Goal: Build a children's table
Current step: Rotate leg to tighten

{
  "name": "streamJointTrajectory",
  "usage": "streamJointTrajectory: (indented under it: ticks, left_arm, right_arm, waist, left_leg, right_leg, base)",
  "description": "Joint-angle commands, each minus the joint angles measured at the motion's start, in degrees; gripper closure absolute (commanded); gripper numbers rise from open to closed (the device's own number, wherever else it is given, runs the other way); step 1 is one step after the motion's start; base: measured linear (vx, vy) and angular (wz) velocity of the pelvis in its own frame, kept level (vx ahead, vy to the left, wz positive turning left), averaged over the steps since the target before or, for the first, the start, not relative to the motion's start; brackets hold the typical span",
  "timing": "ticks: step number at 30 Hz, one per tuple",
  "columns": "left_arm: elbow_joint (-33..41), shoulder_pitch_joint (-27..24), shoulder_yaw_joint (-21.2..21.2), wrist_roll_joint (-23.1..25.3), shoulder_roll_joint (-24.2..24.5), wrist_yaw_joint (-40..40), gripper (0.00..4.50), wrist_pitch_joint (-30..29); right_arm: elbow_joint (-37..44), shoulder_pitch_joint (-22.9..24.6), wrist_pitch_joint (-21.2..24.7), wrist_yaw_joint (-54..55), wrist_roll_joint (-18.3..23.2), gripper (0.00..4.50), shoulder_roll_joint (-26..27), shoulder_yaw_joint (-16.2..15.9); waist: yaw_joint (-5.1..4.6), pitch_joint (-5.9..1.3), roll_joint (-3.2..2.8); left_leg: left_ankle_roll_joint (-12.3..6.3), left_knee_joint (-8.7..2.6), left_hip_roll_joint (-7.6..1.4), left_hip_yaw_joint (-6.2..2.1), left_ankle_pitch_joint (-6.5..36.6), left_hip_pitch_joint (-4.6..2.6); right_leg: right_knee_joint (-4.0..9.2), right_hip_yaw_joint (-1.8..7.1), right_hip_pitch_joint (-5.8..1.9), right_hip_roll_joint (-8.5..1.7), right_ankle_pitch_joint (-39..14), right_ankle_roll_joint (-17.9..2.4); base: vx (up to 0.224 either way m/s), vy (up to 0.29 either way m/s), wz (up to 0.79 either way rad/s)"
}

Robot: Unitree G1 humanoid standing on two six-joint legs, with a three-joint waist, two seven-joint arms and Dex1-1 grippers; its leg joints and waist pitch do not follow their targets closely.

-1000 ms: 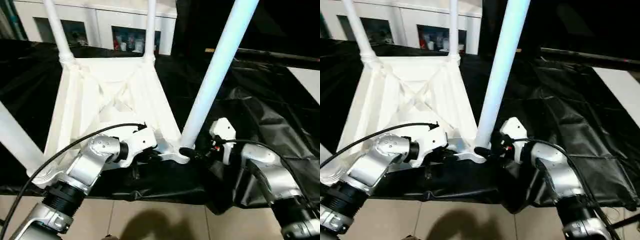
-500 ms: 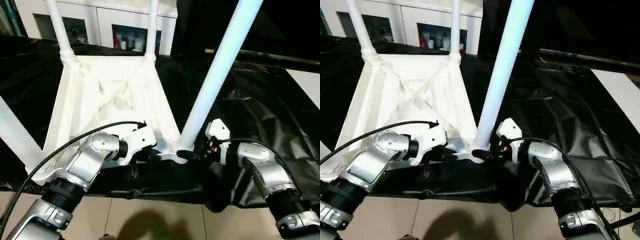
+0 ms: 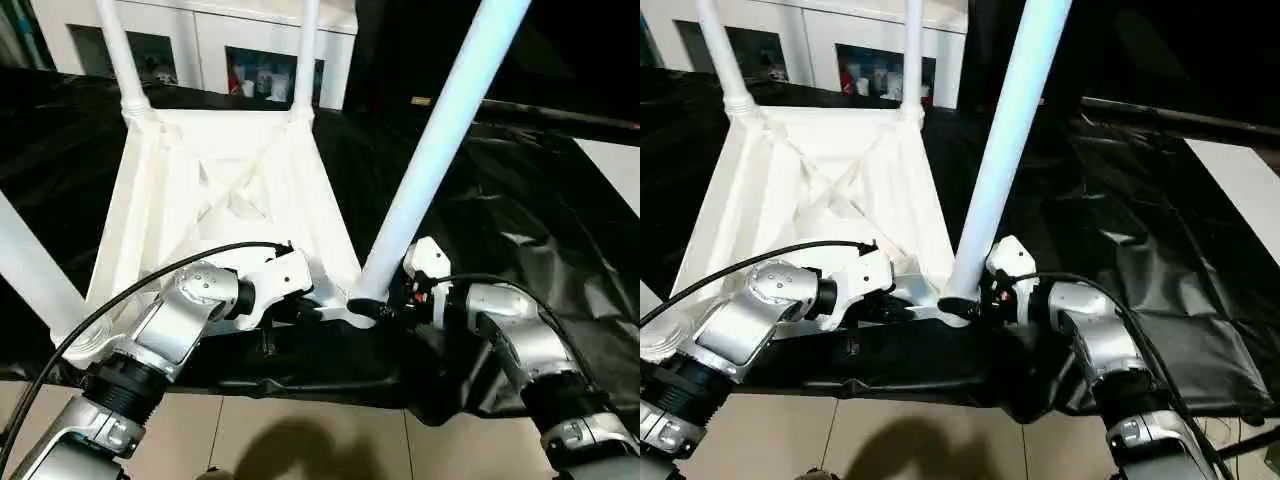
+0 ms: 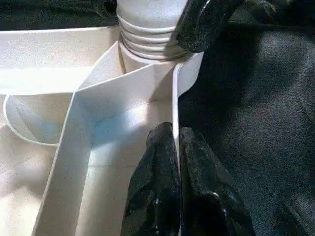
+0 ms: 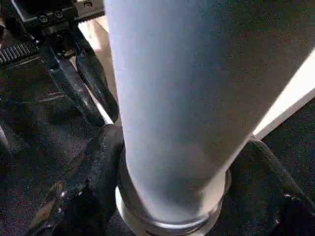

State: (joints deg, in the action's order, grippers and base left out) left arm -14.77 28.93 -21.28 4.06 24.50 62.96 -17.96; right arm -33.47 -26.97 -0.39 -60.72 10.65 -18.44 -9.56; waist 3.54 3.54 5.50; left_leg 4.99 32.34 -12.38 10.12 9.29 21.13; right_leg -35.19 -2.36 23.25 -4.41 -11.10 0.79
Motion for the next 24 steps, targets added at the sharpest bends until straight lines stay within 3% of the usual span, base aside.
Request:
streamJointTrajectory:
  ticks: [1,9,13,18,21,22,24]
  left_arm:
    - [-2.9,-1.4,-2.0,0.2,0.8,1.4,4.5,-0.2]
    - [-3.6,-1.4,-1.9,0.1,0.8,1.6,4.5,-0.2]
    - [-4.3,-1.2,-0.8,-0.4,-0.8,-0.4,4.5,-1.5]
    - [-8.9,1.0,0.4,1.5,-5.6,-8.9,4.5,-3.2]
    - [-14.5,4.2,1.8,2.4,-11.1,-17.1,4.5,-5.1]
    - [-14.5,4.2,1.8,2.4,-11.1,-17.1,4.5,-5.1]
    - [-21.1,8.3,3.6,2.9,-16.3,-24.8,4.5,-6.2]
  right_arm:
    - [-1.4,-0.7,-0.5,-0.3,0.1,1.79,-0.3,1.1]
    - [-2.0,0.4,-1.4,0.7,0.0,1.84,0.1,1.7]
    - [-4.6,0.1,-2.4,8.1,-0.8,1.84,1.7,3.8]
    - [-9.5,-0.9,-1.7,24.9,-1.6,1.84,5.9,8.1]
    - [-11.8,-0.9,0.1,38.5,-2.5,1.85,10.0,10.3]
    - [-11.8,-0.9,0.1,38.5,-2.5,1.85,10.0,10.3]
    - [-14.2,-2.4,1.2,48.0,-3.0,1.85,13.8,11.4]
  waist:
    - [0.17,-2.37,-0.13]
    - [0.24,-2.56,-0.5]
    - [0.08,-2.37,-0.49]
    - [-0.6,-2.29,-0.52]
    - [-0.88,-2.38,-0.59]
    - [-0.92,-2.45,-0.59]
    - [-1.13,-2.45,-0.56]
  left_leg:
    - [-0.77,-3.9,-0.87,-0.03,17.9,-0.42]
    - [-0.2,-4.02,-0.94,-0.13,18.8,-0.54]
    - [0.37,-4.16,-0.88,-0.2,20.6,-0.61]
    - [1.9,-4.35,-0.71,-0.74,23.6,-0.69]
    - [2.12,-4.28,-0.44,-0.97,25.0,-0.89]
    - [2.17,-4.27,-0.33,-1.08,25.1,-0.88]
    - [1.85,-4.26,-0.24,-0.96,25.4,-0.95]
  right_leg:
    - [5.41,1.91,-1.5,-2.97,-21.9,-9.0]
    - [5.38,1.9,-1.56,-2.98,-21.6,-9.4]
    - [5.69,1.83,-1.31,-3.05,-24.4,-9.0]
    - [6.46,1.58,-1.01,-3.24,-31.2,-6.5]
    - [6.78,1.54,-0.73,-3.18,-32.7,-5.5]
    - [6.84,1.43,-0.74,-3.24,-32.7,-5.3]
    - [6.99,1.41,-0.54,-3.11,-32.3,-5.0]
  base:
    - [0.0,0.0,0.0]
    - [0.0,0.0,0.0]
    - [0.0,0.0,0.0]
    - [0.0,0.0,0.0]
    - [0.0,0.0,0.0]
    - [0.0,0.0,0.0]
    - [0.0,0.0,0.0]
